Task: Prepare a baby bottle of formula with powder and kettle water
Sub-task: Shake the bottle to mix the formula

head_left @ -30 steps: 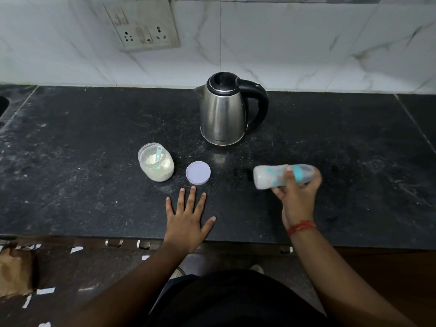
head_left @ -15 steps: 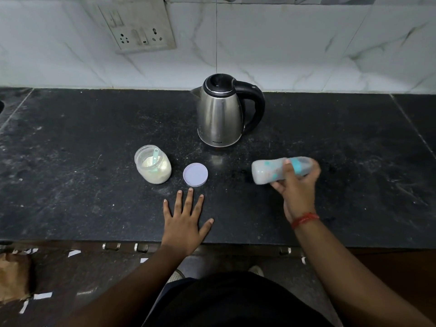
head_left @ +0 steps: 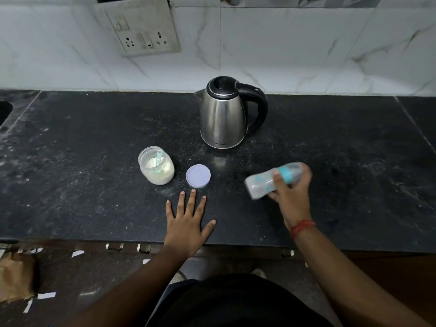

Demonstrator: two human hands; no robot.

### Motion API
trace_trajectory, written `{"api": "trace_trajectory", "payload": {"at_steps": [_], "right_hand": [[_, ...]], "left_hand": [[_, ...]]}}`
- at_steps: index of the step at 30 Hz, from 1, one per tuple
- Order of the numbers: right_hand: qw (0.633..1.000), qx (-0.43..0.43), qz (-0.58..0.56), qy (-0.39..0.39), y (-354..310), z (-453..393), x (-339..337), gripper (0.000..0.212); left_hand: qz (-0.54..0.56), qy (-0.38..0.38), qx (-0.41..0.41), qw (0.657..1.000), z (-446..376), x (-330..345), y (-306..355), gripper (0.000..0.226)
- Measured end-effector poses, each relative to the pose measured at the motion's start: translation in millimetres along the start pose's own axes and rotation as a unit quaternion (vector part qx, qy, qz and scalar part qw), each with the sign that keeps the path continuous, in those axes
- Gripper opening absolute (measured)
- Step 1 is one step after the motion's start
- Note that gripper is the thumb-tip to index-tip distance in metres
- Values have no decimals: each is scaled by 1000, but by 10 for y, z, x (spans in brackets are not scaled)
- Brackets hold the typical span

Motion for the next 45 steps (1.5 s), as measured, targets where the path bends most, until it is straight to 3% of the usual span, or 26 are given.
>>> {"api": "trace_trajectory", "payload": {"at_steps": [2,6,9,12,13,16,19,20,23,27,30,34,37,41,44,45], "right_hand": [[993,-8,60,-99,-6,-10,22,64],[999,-14,-29,39,-72,-105,-56,51],[998,-12,33,-57,-22,-44,49,56],[997,-21,-52,57,-19,-38,-2,58],[996,-16,-64,61,-35,-39,-1,56],[999,-10,10,-49,-45,-28,50,56],[996,-18,-65,55,-60,-49,10,53],[996,-14,-74,51,-68,-41,29,52],[995,2,24,-100,-25,-7,115,56],[998,0,-59,28,-40,-50,30,50],[996,12,13,-88,-14,-7,97,54],[996,10,-71,49,-15,-37,16,51],[996,21,14,-91,8,17,82,58],[999,-2,-45,24,-2,25,-2,57],[995,14,18,-96,6,70,87,60],[996,13,18,-86,5,72,95,59]], "left_hand": [[4,2,3,1000,-6,0,-12,81],[-1,5,2,1000,-4,17,-1,81],[0,5,1,1000,-8,13,-9,81],[-1,7,-2,1000,-6,11,1,81],[2,8,-2,1000,-2,14,2,80],[7,9,0,1000,-3,15,-14,80],[8,10,3,1000,-3,21,4,79],[9,12,3,1000,-1,24,5,79],[9,10,3,1000,-4,27,-19,79],[10,9,3,1000,-6,14,2,81],[6,7,2,1000,2,14,-15,81],[9,6,3,1000,1,14,9,81],[5,3,2,1000,-4,27,-16,82],[8,3,4,1000,-9,27,-1,80],[9,3,4,1000,-9,40,-23,80],[9,1,3,1000,-13,41,-29,80]]}}
Point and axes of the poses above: each hand's wrist, its own z-axis away from the middle knuckle, its own x-axis out of the palm, y = z × x, the point moved 2 cm from there along -z, towards the middle knuckle, and after that the axes turned 7 degrees about -x, right-handed, at the moved point
